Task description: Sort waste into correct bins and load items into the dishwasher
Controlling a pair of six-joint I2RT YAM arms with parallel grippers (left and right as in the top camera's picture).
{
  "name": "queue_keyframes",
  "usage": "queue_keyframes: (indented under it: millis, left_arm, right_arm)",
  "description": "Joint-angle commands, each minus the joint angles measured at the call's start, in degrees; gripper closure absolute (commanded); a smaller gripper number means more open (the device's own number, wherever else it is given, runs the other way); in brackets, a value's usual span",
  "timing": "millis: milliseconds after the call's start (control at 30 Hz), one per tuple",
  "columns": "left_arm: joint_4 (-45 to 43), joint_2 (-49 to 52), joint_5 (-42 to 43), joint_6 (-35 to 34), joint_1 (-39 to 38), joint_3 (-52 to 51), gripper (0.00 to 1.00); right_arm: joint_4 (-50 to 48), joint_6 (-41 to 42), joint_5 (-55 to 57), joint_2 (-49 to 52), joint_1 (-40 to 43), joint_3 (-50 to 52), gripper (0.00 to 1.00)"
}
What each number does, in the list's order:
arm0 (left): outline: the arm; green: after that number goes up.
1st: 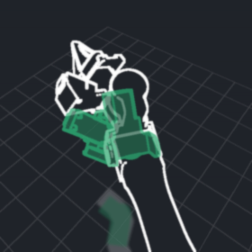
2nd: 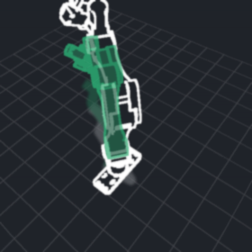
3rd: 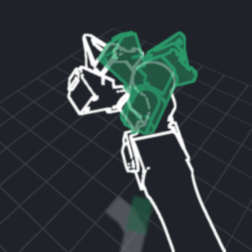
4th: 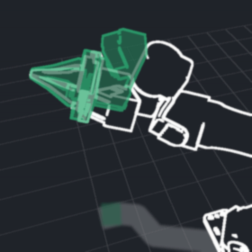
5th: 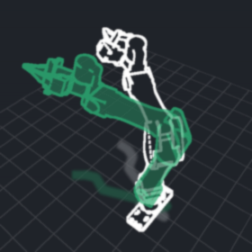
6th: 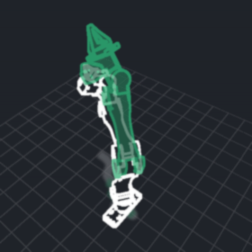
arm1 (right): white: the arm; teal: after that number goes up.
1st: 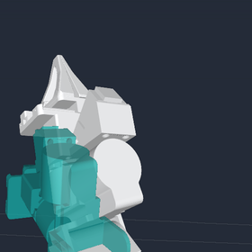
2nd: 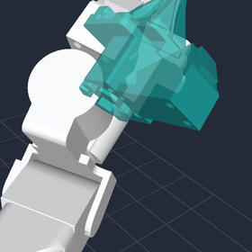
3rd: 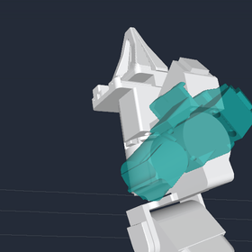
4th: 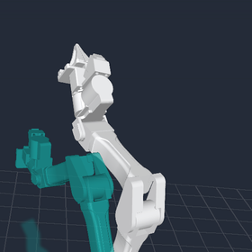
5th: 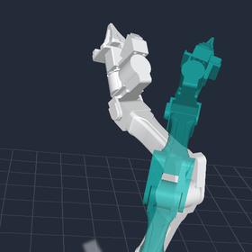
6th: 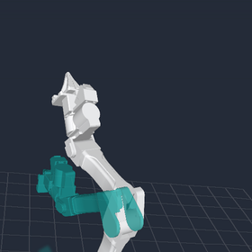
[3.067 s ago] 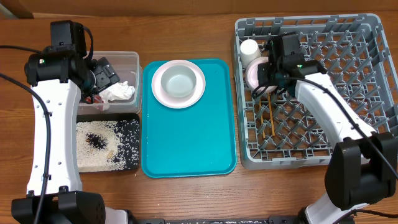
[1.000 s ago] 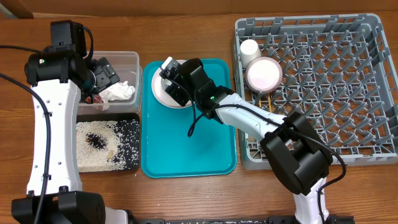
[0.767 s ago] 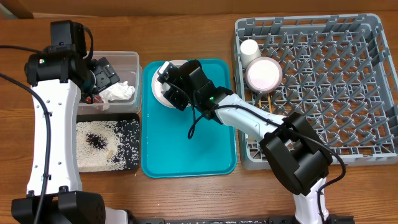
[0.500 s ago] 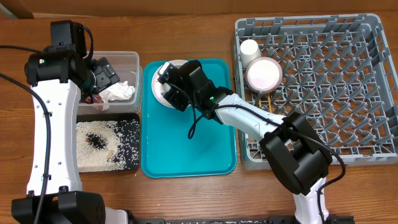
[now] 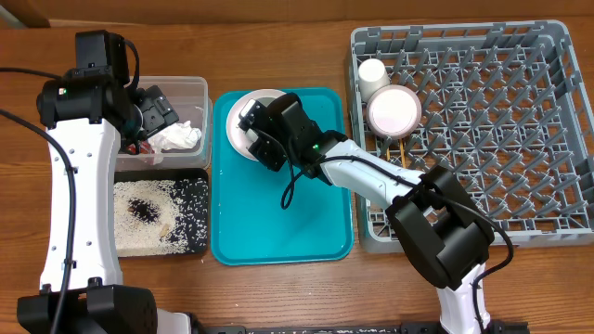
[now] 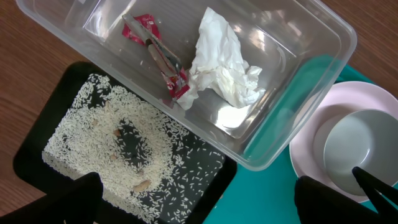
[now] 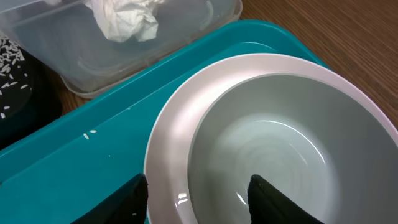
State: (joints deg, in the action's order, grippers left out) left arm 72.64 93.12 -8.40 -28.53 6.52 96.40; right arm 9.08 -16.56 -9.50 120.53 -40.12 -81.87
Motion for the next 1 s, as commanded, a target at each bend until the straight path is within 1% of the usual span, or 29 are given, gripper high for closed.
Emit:
queue_keyframes:
  millis: [0, 267, 467, 600, 967]
  left_arm:
    - [-0.04, 0.33, -0.37, 0.44, 0.20, 0.83, 0.00]
    - [-0.04, 0.33, -0.37, 0.44, 0.20, 0.83, 0.00]
    - [-0.04, 0.33, -0.37, 0.44, 0.20, 0.85, 0.00]
    - [-0.04, 0.33, -0.35, 0.44, 0.20, 0.83, 0.00]
    - [-0.04, 0.33, -0.35, 0.44, 0.20, 0.83, 0.00]
  right_arm:
    - [0.63, 0.00, 2.03, 0.76, 0.35, -1.36, 0.47]
    - [4.85, 0.02, 8.61, 0.72, 0.35, -1.36, 0.46]
    - [6.93, 0.04, 8.59, 0.26, 0.35, -1.49, 0.46]
    - [10.12, 0.98, 8.37, -1.11, 0.35, -1.53, 0.46]
    - [9.70, 1.95, 8.37, -5.57, 0.35, -1.53, 0.46]
